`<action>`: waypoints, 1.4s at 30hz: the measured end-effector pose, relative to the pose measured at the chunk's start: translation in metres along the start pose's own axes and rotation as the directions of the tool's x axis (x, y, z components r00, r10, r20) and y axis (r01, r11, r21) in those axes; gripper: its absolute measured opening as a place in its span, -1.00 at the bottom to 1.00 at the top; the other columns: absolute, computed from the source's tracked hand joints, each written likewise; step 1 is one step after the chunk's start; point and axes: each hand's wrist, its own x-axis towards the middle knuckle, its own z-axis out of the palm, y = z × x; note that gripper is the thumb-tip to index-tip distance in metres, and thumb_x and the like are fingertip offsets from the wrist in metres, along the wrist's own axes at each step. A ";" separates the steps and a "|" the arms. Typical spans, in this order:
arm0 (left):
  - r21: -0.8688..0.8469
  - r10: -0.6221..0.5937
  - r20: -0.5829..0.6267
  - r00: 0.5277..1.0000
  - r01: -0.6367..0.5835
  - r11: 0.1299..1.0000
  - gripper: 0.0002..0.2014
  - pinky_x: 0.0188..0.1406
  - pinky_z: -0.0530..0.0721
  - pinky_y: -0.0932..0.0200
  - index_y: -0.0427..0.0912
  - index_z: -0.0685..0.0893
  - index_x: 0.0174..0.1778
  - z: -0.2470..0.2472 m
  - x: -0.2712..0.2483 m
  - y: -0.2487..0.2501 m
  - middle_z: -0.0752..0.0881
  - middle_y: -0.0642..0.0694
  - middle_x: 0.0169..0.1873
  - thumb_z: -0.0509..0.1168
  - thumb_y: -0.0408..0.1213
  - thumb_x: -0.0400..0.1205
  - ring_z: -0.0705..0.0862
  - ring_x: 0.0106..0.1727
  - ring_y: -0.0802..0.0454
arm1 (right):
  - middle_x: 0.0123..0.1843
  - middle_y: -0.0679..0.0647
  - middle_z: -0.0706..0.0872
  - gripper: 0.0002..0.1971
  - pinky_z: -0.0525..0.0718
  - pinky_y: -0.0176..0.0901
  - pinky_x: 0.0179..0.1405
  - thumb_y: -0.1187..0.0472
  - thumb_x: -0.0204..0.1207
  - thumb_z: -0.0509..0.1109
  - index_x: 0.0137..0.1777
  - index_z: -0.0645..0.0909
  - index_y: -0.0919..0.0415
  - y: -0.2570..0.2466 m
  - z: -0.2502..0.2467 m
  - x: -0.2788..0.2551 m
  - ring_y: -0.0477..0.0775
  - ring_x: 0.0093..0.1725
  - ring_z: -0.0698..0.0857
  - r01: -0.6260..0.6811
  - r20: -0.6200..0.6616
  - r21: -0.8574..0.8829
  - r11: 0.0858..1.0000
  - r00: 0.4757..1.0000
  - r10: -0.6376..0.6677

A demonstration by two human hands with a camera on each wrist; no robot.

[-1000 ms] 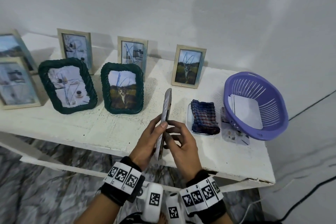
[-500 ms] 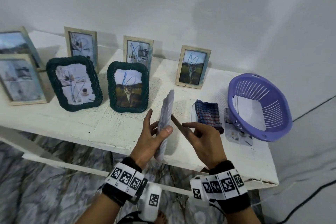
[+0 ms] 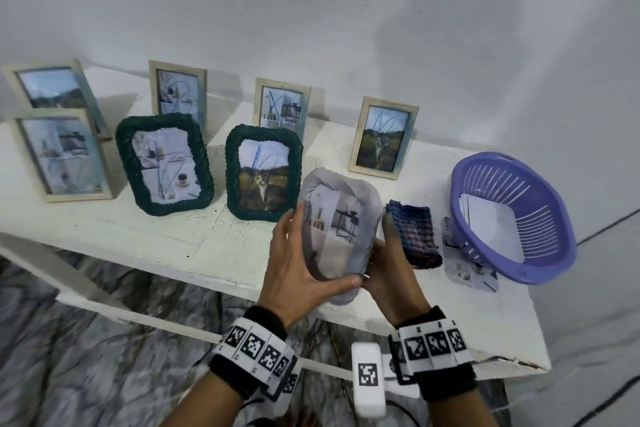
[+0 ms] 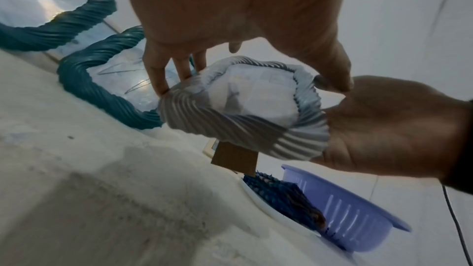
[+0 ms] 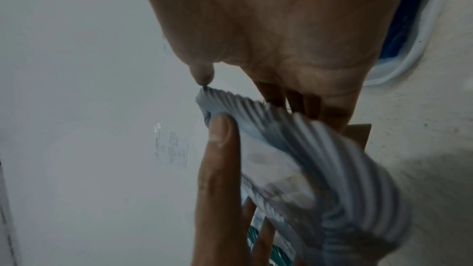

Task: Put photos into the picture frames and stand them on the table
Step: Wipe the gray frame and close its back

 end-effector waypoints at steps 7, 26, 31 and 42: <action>-0.055 0.035 0.040 0.999 -0.033 0.998 -0.06 0.66 0.15 -0.12 0.29 -0.05 0.67 0.002 0.015 -0.004 -0.04 0.09 0.69 0.07 0.58 0.42 -0.01 0.71 0.10 | 0.32 0.21 0.71 -0.16 0.46 0.33 0.46 -0.56 0.37 0.17 0.33 0.69 0.11 -0.022 -0.018 0.038 0.29 0.34 0.66 -0.051 -0.150 -0.067 0.996 0.988 0.041; -0.023 0.083 0.149 0.985 -0.080 0.997 -0.10 0.58 0.04 0.13 0.17 0.04 0.70 0.012 0.068 -0.030 -0.03 0.05 0.72 -0.05 0.56 0.49 -0.05 0.69 0.25 | 0.34 0.29 0.67 -0.25 0.67 0.15 0.15 -0.30 0.38 0.25 0.42 0.58 0.23 -0.046 -0.049 0.125 0.38 0.30 0.65 -0.046 -0.348 -0.040 0.998 0.937 0.029; 0.031 0.085 0.171 0.982 -0.092 0.995 -0.15 0.53 0.03 0.24 0.16 0.03 0.70 0.013 0.068 -0.034 -0.09 0.11 0.72 0.05 0.44 0.53 -0.10 0.62 0.42 | 0.08 0.09 0.76 -0.58 0.65 -0.04 -0.07 -0.23 0.62 0.12 0.08 0.66 0.04 -0.052 -0.033 0.104 0.18 0.07 0.70 -0.050 -0.396 -0.129 0.990 0.918 -0.006; 0.052 0.167 -0.065 0.984 -0.164 0.985 -0.54 0.43 0.51 -0.13 0.02 0.63 0.37 -0.027 0.038 -0.065 0.59 0.10 0.39 0.21 0.16 0.64 0.50 0.45 0.16 | 0.07 0.08 0.69 -0.79 0.46 -0.23 -0.01 0.17 0.67 0.27 0.19 0.61 0.25 -0.022 -0.027 0.035 0.05 0.04 0.61 0.119 -0.451 -0.696 0.708 0.695 -0.560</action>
